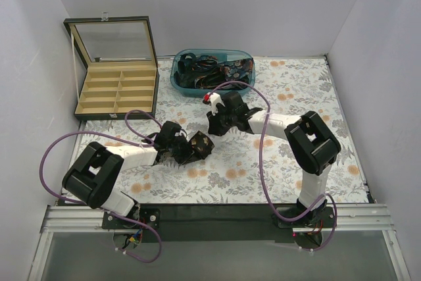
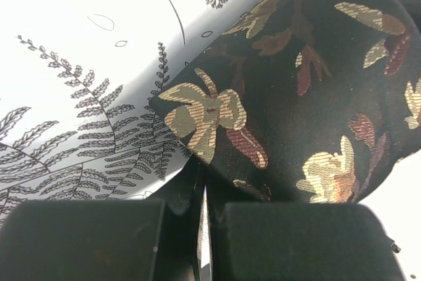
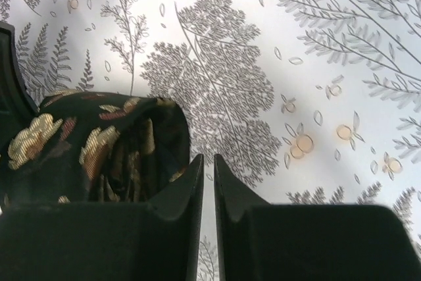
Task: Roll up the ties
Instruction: Roll the tie
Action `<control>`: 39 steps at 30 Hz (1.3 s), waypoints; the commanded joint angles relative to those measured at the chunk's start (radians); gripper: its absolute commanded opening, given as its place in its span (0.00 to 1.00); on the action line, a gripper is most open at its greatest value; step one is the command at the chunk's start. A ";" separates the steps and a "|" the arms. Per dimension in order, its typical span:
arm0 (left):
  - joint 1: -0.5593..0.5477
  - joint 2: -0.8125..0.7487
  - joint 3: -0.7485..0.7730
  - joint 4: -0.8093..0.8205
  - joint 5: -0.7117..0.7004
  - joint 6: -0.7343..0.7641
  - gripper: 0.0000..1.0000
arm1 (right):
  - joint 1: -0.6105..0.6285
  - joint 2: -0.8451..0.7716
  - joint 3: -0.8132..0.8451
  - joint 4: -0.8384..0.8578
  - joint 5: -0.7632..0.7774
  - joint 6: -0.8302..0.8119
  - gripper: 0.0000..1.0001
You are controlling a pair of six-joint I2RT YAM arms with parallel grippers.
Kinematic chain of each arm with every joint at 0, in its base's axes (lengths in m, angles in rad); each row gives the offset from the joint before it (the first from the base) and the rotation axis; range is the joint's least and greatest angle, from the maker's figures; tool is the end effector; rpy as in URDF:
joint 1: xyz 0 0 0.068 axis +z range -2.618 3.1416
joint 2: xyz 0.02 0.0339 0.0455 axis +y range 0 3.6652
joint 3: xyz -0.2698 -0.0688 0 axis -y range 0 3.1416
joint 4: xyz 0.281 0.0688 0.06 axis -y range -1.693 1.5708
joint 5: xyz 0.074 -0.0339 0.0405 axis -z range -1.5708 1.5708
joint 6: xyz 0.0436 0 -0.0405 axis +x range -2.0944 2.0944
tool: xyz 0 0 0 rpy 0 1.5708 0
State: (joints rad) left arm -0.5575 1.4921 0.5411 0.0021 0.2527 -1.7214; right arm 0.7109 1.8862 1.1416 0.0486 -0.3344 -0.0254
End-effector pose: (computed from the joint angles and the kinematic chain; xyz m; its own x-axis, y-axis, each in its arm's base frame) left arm 0.2306 -0.1566 0.0941 -0.5252 -0.8007 0.2883 -0.7773 0.3134 -0.5455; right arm 0.3236 0.2975 0.1498 -0.4652 -0.4322 -0.7725 -0.8193 0.5406 0.1909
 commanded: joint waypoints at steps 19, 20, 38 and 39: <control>-0.002 0.016 0.013 -0.028 -0.061 0.013 0.00 | -0.019 -0.039 -0.049 0.014 -0.403 0.010 0.14; -0.002 0.017 0.014 -0.028 -0.061 0.014 0.00 | -0.021 -0.036 -0.045 0.020 -0.413 0.013 0.14; -0.002 -0.067 -0.004 -0.089 -0.098 0.017 0.00 | -0.076 -0.149 -0.086 -0.018 -0.163 0.012 0.15; -0.002 -0.084 -0.006 -0.099 -0.099 0.020 0.00 | -0.079 -0.163 -0.089 -0.032 -0.140 0.010 0.16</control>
State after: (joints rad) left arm -0.5587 1.4666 0.5453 -0.0349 0.2070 -1.7184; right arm 0.6529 1.8294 1.0576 0.0353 -0.5781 -0.0059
